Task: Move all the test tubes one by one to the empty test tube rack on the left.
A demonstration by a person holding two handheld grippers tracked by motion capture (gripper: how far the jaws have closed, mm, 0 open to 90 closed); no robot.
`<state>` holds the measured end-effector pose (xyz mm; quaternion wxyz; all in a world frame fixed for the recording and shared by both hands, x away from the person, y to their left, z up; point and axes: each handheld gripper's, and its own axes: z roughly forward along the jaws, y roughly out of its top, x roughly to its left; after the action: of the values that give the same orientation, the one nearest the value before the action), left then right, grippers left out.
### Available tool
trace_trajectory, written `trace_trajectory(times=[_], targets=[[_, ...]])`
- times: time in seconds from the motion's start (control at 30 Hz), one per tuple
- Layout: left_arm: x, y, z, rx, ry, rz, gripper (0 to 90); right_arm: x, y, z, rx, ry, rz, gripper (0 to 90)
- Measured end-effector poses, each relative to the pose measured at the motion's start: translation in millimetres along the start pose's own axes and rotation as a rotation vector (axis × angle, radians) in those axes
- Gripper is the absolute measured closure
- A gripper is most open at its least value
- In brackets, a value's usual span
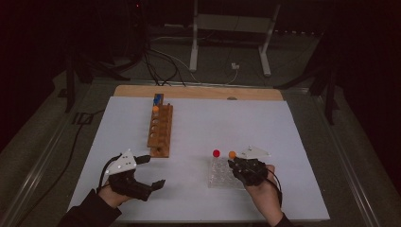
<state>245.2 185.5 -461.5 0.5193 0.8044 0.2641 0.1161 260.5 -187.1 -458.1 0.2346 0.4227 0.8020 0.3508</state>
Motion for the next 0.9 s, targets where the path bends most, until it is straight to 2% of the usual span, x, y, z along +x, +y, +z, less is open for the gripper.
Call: trace_trajectory(times=[0.6, 0.7, 0.9], targets=[[-1.0, 1.1, -0.9, -0.001, -0.005, 0.005, 2.0, 2.2, 14.9, -42.6, -0.12, -0.004, -0.027, 75.6], [-1.5, 1.8, -1.1, -0.004, -0.008, 0.003, 2.0, 4.4, 17.0, -51.3, -0.143, 0.006, -0.035, 75.5], [-4.7, 4.0, -1.2, -0.004, -0.018, 0.011, 2.0, 17.2, 21.9, -62.6, -0.175, 0.071, -0.052, 75.6]])
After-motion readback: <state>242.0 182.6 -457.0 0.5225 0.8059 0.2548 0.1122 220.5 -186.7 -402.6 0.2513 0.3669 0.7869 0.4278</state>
